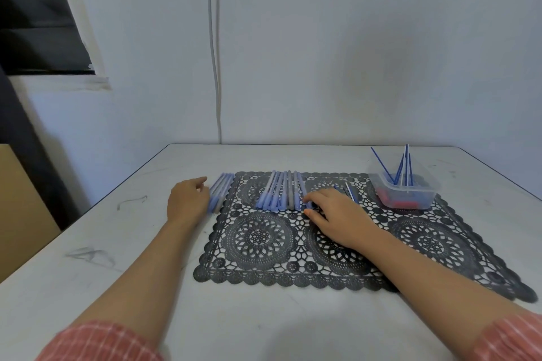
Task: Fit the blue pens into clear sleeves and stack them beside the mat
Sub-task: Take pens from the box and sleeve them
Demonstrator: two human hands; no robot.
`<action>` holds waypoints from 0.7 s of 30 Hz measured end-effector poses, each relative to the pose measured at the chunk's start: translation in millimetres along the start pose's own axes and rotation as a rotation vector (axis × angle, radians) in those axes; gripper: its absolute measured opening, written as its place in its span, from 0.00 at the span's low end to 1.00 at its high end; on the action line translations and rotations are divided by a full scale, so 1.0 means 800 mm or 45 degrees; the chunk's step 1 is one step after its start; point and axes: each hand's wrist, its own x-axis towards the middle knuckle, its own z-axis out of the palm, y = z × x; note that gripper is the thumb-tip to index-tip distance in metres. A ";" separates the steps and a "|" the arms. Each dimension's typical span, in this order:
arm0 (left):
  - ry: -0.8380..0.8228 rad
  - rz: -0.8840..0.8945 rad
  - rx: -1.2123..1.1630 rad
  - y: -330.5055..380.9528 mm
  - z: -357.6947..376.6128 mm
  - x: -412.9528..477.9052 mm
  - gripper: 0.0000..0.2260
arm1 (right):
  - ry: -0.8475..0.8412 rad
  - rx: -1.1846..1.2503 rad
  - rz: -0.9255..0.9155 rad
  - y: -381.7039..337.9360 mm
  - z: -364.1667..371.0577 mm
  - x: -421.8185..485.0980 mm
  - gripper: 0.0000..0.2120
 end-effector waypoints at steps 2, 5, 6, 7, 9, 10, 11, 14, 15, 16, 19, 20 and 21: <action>-0.040 0.042 0.151 0.003 -0.001 -0.002 0.17 | 0.008 0.006 -0.006 -0.001 0.001 0.000 0.12; -0.188 0.140 0.382 0.006 0.002 -0.009 0.22 | 0.042 0.002 0.029 -0.001 0.001 -0.001 0.09; -0.240 0.154 0.431 0.007 0.003 -0.011 0.23 | 0.050 0.000 0.056 0.000 0.000 -0.002 0.07; -0.282 0.153 0.465 0.007 0.004 -0.012 0.25 | 0.052 0.001 0.086 0.000 -0.001 -0.001 0.06; -0.324 0.140 0.503 0.006 0.004 -0.011 0.27 | 0.055 0.015 0.147 0.000 -0.002 -0.001 0.04; -0.330 0.138 0.509 0.006 0.003 -0.011 0.28 | 0.056 0.032 0.178 0.000 -0.003 0.000 0.03; -0.329 0.138 0.506 0.006 0.004 -0.010 0.28 | 0.056 0.048 0.204 0.000 -0.004 0.001 0.03; -0.315 0.122 0.462 0.008 0.002 -0.012 0.29 | 0.042 0.039 0.238 -0.003 -0.005 0.001 0.05; -0.310 0.117 0.447 0.009 0.001 -0.013 0.29 | 0.041 0.035 0.243 -0.004 -0.005 0.000 0.07; -0.297 0.119 0.432 0.013 0.001 -0.015 0.28 | 0.047 0.034 0.245 -0.005 -0.006 0.000 0.08; -0.184 0.185 0.357 0.022 0.001 -0.021 0.25 | 0.091 0.037 0.249 -0.007 -0.008 -0.001 0.10; -0.124 0.234 0.288 0.025 0.002 -0.022 0.23 | 0.121 0.040 0.247 -0.007 -0.009 -0.001 0.09; -0.066 0.287 0.191 0.029 0.002 -0.024 0.21 | 0.168 0.057 0.231 -0.006 -0.010 -0.001 0.08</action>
